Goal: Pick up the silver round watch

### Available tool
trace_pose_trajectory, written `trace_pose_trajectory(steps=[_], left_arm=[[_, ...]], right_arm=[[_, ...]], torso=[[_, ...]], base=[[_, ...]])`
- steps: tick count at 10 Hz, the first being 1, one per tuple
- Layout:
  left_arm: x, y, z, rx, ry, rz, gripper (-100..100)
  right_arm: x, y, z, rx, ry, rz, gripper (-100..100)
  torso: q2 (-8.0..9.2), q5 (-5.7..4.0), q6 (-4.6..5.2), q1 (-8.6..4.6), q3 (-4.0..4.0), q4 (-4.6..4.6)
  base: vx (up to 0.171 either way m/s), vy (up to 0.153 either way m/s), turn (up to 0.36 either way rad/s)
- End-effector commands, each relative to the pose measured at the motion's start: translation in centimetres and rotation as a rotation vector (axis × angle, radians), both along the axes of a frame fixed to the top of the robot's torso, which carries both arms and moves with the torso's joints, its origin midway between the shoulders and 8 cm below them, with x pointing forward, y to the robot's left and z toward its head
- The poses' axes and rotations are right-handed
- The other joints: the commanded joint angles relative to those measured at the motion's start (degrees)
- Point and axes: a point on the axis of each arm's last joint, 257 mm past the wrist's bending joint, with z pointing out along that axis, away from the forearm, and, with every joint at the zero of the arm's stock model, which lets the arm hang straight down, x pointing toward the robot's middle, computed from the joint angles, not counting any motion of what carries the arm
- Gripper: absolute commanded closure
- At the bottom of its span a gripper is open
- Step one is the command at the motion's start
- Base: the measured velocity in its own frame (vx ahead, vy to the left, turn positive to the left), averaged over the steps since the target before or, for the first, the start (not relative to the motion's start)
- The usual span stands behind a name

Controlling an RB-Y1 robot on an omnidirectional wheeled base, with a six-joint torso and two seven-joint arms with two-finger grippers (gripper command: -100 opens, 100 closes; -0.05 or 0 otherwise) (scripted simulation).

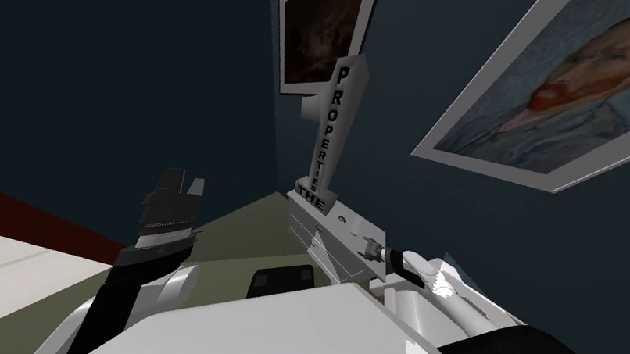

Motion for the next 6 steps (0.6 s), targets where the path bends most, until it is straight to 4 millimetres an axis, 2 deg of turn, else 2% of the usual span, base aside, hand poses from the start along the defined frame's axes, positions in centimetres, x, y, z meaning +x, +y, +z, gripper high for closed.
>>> trace_pose_trajectory(steps=[1, 2, 3, 4, 5, 6], left_arm=[[0.0, 0.0, 0.0, 0.000, 0.000, 0.000, 0], [0.0, 0.0, 0.0, 0.000, 0.000, 0.000, 0], [0.0, 0.0, 0.0, 0.000, 0.000, 0.000, 0], [0.0, 0.0, 0.0, 0.000, 0.000, 0.000, 0], [0.0, 0.0, 0.0, 0.000, 0.000, 0.000, 0], [0.0, 0.0, 0.0, 0.000, 0.000, 0.000, 0]], right_arm=[[-1.9, -3.3, -0.6, -0.090, 0.067, 0.011, -100], [-1.4, -2.6, -0.4, -0.084, 0.056, 0.027, -100], [-2.1, -3.6, -0.7, -0.092, 0.071, 0.005, -100], [-3.5, -5.7, -1.1, -0.144, 0.114, 0.009, -100], [-5.4, -8.2, -1.4, -0.197, 0.165, 0.000, -100], [-6.7, -9.8, -1.6, -0.238, 0.203, 0.006, -100]], torso=[[0.00, 0.00, 0.00, 0.00, 0.00, 0.00], [-0.18, 0.05, -0.02, 0.18, -0.10, -0.03], [-0.15, 0.03, 0.03, 0.11, -0.10, -0.04], [0.08, -0.01, 0.07, -0.06, 0.03, 0.00], [0.09, -0.02, 0.00, -0.09, 0.05, 0.02], [-0.14, 0.01, 0.00, 0.02, -0.08, -0.02]], base=[[0.162, 0.109, 0.311], [0.139, 0.073, 0.086], [0.064, 0.018, -0.027], [0.074, 0.024, 0.204], [0.159, 0.062, 0.310], [0.224, 0.114, 0.320]])
